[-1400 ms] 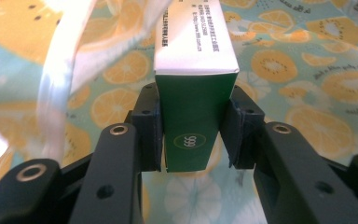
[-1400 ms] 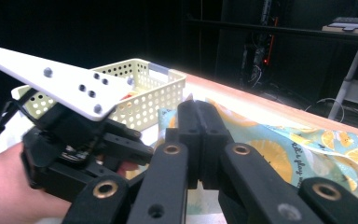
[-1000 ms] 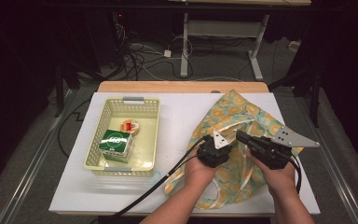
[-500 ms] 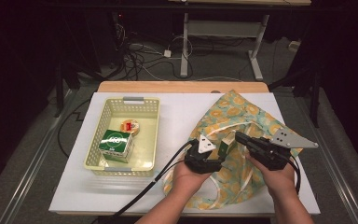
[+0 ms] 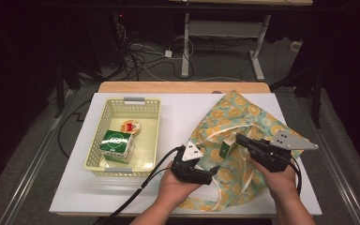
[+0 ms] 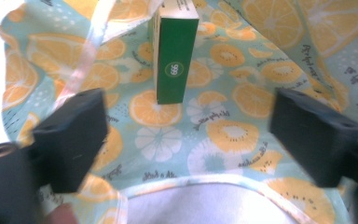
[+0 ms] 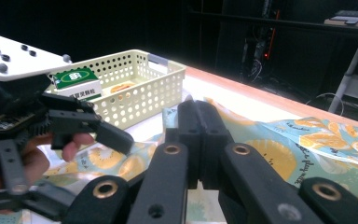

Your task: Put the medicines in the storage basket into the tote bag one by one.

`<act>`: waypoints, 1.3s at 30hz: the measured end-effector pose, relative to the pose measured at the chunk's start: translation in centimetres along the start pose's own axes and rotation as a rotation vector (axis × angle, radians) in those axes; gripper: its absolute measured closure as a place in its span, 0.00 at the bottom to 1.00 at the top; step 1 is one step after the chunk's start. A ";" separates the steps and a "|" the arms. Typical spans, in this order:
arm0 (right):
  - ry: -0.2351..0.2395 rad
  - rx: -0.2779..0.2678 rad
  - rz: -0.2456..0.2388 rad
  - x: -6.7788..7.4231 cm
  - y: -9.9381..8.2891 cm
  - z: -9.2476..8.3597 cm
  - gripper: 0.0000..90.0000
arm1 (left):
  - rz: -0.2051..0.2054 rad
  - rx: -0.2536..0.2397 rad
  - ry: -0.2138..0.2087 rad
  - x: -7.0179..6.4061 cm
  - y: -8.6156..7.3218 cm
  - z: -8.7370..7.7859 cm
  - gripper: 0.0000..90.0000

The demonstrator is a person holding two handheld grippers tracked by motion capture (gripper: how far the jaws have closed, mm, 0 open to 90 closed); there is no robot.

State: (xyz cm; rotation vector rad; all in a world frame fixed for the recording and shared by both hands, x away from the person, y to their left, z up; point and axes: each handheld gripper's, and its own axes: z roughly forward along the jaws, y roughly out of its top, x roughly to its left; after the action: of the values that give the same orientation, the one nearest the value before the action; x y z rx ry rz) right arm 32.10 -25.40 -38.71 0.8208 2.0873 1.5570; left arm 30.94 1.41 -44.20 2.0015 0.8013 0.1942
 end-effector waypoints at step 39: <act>-0.004 0.025 -0.020 0.9 -0.3 -0.2 1.00 | -0.091 -0.052 0.158 4.9 -5.1 -13.6 0.00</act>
State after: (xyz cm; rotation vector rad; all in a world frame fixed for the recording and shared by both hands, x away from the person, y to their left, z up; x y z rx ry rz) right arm 31.24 -25.01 -38.94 0.8093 2.1093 1.5209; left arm 26.50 15.86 -41.79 1.9130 0.9756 0.3197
